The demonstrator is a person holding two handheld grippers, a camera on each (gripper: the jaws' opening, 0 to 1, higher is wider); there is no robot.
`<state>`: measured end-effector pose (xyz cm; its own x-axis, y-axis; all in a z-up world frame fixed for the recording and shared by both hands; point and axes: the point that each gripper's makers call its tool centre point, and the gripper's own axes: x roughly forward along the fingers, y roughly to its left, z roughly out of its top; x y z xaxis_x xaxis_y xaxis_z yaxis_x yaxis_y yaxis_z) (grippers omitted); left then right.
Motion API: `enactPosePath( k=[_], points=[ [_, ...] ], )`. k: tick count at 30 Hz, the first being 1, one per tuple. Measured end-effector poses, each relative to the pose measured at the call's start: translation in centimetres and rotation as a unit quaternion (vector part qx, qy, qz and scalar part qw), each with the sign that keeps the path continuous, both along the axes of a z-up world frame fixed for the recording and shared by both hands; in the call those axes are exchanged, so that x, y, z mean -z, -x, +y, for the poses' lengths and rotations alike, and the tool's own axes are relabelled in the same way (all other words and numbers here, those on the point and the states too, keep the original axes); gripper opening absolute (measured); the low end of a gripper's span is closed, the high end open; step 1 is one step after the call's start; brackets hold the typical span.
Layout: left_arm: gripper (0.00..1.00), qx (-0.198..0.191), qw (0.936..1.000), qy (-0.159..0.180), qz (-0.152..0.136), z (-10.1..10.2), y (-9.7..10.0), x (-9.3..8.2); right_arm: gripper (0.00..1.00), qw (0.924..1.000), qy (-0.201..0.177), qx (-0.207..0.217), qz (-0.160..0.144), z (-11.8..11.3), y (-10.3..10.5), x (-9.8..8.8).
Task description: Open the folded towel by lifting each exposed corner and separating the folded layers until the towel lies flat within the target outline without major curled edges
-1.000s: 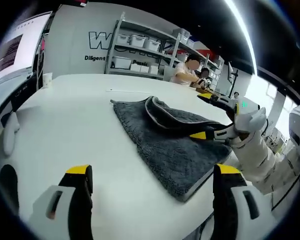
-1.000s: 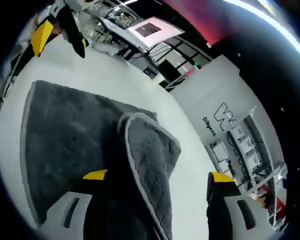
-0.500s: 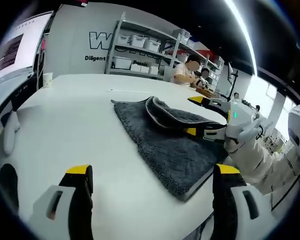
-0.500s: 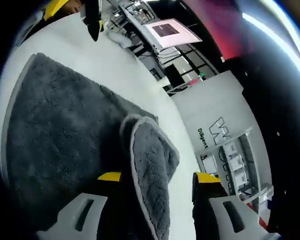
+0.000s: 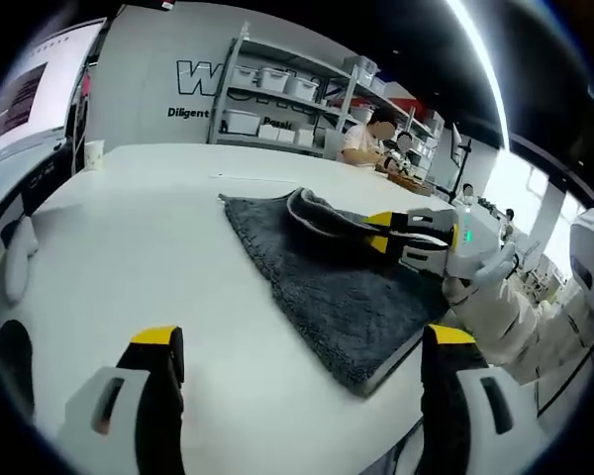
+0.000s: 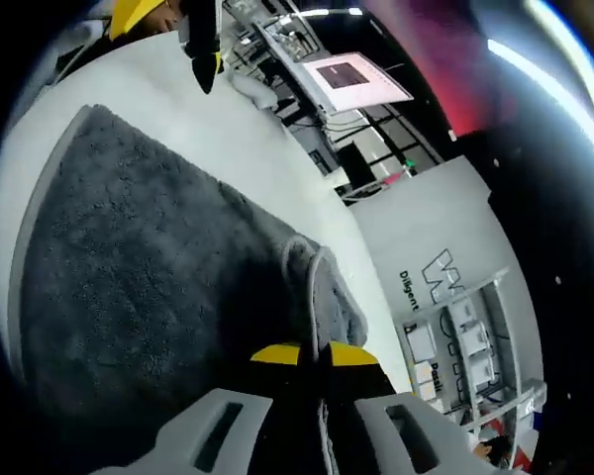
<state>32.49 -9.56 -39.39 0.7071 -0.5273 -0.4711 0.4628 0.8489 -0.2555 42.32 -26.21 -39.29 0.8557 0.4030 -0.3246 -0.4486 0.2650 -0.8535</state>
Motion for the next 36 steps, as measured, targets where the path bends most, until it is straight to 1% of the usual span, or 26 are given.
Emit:
enactPosePath(
  k=[4, 8, 11, 14, 16, 19, 20, 22, 26, 28, 32, 33, 36],
  points=[
    [0.99, 0.001, 1.0000, 0.001, 0.000, -0.1, 0.1, 0.0, 0.00, 1.0000, -0.008, 0.000, 0.002, -0.1, 0.0, -0.3],
    [0.99, 0.002, 1.0000, 0.000, 0.001, -0.1, 0.1, 0.1, 0.00, 0.9997, -0.022, 0.001, 0.003, -0.3, 0.0, -0.9],
    [0.99, 0.003, 1.0000, 0.000, 0.001, -0.2, 0.1, 0.1, 0.00, 0.9992, -0.038, 0.002, 0.009, -0.4, 0.1, -1.6],
    [0.99, 0.005, 1.0000, -0.003, 0.001, -0.3, 0.2, 0.1, 0.00, 0.9977, -0.066, 0.005, 0.016, -0.6, 0.1, -2.4],
    [0.99, 0.006, 1.0000, -0.002, 0.001, -0.3, 0.1, 0.1, 0.00, 0.9971, -0.074, 0.008, 0.018, -0.8, 0.0, -2.9],
    [0.99, 0.006, 1.0000, -0.002, 0.002, -0.4, 0.1, 0.2, 0.00, 0.9948, -0.099, 0.016, 0.018, -1.5, -0.2, -4.2],
    [0.99, 0.007, 1.0000, -0.002, 0.002, -0.4, 0.1, 0.2, 0.00, 0.9942, -0.104, 0.017, 0.020, -1.6, -0.2, -4.3],
    [0.99, 0.007, 1.0000, -0.002, 0.004, -0.5, 0.1, 0.3, 0.00, 0.9904, -0.133, 0.024, 0.029, -2.2, -0.4, -5.1],
    [0.98, 0.008, 0.9999, -0.003, 0.006, -0.5, 0.1, 0.4, 0.00, 0.9881, -0.147, 0.037, 0.025, -3.5, -0.8, -6.2],
    [0.98, 0.009, 0.9999, -0.003, 0.007, -0.5, 0.1, 0.4, 0.00, 0.9869, -0.156, 0.036, 0.023, -3.9, -0.9, -6.7],
    [0.98, 0.009, 0.9999, -0.004, 0.008, -0.6, 0.0, 0.5, 0.00, 0.9821, -0.180, 0.046, 0.028, -5.0, -1.3, -7.5],
    [0.98, 0.010, 0.9999, -0.005, 0.009, -0.6, 0.0, 0.5, 0.00, 0.9797, -0.191, 0.055, 0.028, -5.8, -1.6, -7.9],
    [0.98, 0.010, 0.9999, -0.006, 0.010, -0.7, 0.0, 0.5, 0.00, 0.9781, -0.196, 0.064, 0.027, -6.8, -2.0, -8.3]
  ],
)
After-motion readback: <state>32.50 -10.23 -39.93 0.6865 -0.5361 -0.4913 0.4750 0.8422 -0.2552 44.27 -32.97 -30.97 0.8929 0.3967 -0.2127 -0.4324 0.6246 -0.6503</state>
